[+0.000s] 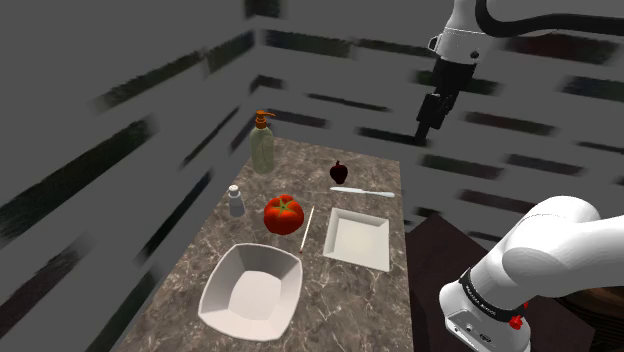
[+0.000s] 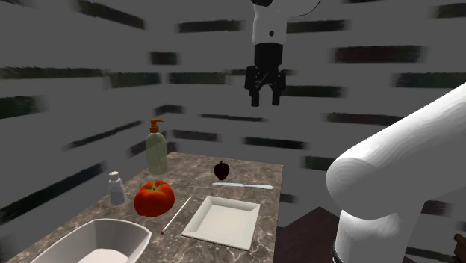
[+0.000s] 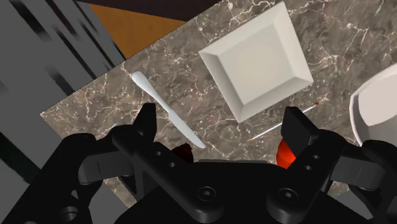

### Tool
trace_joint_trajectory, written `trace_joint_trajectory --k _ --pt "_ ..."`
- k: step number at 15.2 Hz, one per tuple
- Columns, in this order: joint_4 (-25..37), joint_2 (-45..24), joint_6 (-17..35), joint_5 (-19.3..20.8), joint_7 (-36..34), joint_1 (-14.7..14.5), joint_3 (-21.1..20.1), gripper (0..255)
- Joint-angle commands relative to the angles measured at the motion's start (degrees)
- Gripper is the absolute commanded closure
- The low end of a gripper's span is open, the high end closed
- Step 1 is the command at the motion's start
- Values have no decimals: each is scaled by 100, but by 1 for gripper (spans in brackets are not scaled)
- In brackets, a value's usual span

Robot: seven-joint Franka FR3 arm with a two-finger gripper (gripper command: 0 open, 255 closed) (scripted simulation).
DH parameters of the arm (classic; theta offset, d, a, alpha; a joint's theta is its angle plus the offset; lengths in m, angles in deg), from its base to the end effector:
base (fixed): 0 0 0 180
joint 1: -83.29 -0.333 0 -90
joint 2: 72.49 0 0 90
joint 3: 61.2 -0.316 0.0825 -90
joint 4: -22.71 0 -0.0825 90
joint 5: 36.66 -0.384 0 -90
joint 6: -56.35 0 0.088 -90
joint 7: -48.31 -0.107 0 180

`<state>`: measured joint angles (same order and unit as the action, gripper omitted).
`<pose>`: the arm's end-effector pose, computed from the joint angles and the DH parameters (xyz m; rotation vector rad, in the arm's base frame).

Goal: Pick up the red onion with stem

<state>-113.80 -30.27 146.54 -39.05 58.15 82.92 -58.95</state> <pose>0.3179 -0.0088 0.5630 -3.0568 -0.2273 0.0997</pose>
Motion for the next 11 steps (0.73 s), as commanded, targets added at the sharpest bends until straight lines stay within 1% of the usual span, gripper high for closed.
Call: trace_joint_trajectory --k 1,6,11 --pt "0 0 0 0 0 0 0 0" --pt "-108 -871 882 1 -147 -7 -110 0" --pt "-16 -1874 1692 28 -302 -6 -201 0"
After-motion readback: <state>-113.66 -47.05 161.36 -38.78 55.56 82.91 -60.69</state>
